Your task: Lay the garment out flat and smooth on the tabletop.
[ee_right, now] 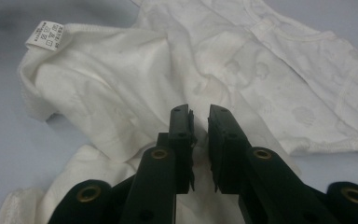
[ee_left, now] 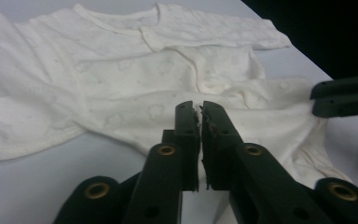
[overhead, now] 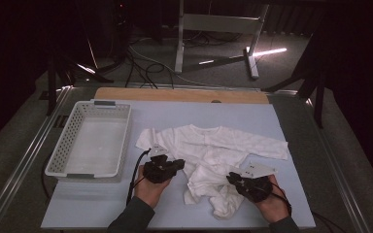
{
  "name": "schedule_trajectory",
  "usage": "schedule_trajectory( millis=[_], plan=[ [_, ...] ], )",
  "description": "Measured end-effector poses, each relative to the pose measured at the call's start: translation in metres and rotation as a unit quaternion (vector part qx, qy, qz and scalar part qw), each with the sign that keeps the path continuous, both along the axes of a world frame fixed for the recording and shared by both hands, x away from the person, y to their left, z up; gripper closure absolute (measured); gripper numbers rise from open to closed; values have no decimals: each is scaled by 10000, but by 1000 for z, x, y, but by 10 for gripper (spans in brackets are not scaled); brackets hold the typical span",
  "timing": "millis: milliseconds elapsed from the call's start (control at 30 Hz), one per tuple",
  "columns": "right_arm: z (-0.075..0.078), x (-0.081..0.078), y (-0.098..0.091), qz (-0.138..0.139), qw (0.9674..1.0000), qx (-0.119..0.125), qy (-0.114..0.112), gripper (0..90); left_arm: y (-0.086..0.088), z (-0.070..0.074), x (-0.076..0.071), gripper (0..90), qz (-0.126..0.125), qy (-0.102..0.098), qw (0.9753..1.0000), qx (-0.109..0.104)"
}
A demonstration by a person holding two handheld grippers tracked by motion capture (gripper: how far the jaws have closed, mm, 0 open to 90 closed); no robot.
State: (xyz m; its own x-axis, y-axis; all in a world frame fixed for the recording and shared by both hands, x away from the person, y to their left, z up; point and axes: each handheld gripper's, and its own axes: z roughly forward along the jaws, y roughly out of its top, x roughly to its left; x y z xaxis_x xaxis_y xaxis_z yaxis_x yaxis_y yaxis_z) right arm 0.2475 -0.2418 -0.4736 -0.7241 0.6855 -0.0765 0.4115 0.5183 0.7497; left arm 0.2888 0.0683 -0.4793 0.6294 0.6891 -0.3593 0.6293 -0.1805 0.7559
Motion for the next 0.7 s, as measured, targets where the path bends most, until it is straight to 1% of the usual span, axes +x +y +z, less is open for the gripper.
schedule_trajectory(
  millis=[67,167,233,267,300,367,433,600,633,700],
  plan=[
    [1,1,1,-11,10000,8,-12,796,-2,-1,-2,790,-80,20,10000,-56],
    [3,5,2,-111,9999,31,-87,797,-3,0,-8,687,-184,1,9998,-52],
    [5,10,2,-186,9997,33,-129,797,-5,1,-13,642,-239,-29,9997,-38],
    [5,12,2,-199,9997,52,-162,797,-5,2,-16,618,-282,-23,9996,-77],
    [5,15,2,-202,9996,57,-184,797,-6,2,-19,603,-310,-21,9995,-97],
    [6,19,4,-290,9994,56,-181,797,-7,2,-25,567,-367,-29,9993,-63],
    [7,23,4,-324,9993,71,-188,798,-9,1,-30,536,-423,-4,9991,-72],
    [9,31,3,-402,9988,137,-244,798,-15,-5,-38,445,-560,60,9984,-55],
    [9,33,3,-429,9987,160,-225,799,-17,-6,-40,435,-601,67,9981,-76],
    [10,36,2,-493,9983,196,-252,799,-22,-8,-43,409,-712,93,9974,-34]
  ],
)
